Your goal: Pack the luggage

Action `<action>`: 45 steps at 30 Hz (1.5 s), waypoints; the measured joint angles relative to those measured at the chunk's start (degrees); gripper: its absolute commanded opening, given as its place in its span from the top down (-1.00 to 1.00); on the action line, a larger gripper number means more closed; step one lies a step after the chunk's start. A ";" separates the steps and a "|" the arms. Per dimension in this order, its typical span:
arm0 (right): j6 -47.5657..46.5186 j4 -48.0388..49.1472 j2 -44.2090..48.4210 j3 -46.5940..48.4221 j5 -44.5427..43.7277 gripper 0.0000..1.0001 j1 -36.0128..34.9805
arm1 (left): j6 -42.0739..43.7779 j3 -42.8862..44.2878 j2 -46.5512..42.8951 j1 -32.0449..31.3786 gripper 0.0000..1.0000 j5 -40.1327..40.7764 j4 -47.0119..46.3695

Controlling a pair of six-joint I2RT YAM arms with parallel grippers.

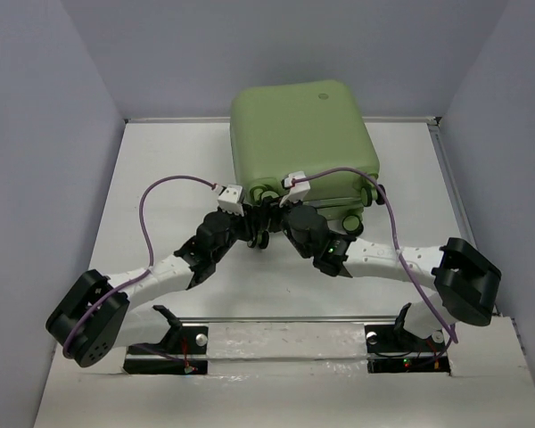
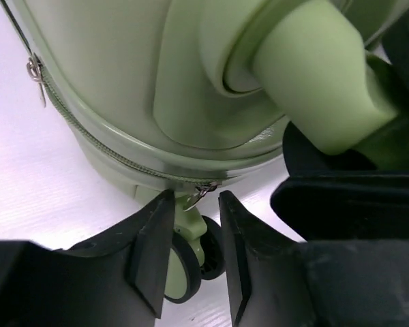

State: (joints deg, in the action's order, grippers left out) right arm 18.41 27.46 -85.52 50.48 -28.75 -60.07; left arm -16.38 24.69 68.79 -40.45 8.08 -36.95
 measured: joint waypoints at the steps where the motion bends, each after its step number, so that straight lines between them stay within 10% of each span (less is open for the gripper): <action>1: 0.00 0.00 0.02 0.00 -0.02 0.86 0.00 | 0.17 0.00 0.22 -0.07 0.36 -0.74 -0.55; 9: 1.20 1.03 0.20 -0.83 0.59 0.86 0.00 | -0.33 0.04 0.72 -0.42 0.88 -3.56 -2.23; 28: 1.79 -4.55 23.56 -18.95 1.55 0.87 -1.29 | -7.45 -1.99 -7.67 -2.99 0.89 -9.38 6.62; 37: 3.04 -16.31 35.65 -22.84 0.55 0.87 -2.32 | -8.55 -2.10 -8.98 7.65 0.88 13.14 9.55; 45: 3.41 -15.67 31.19 -20.33 0.90 0.86 -2.58 | -7.08 -8.50 -15.47 -3.26 0.73 -2.82 2.12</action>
State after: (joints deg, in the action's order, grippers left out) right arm 21.82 11.79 -54.33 30.15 -27.86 -62.65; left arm -23.46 16.19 53.32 -43.70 5.26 -34.83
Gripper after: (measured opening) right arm 0.618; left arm 0.065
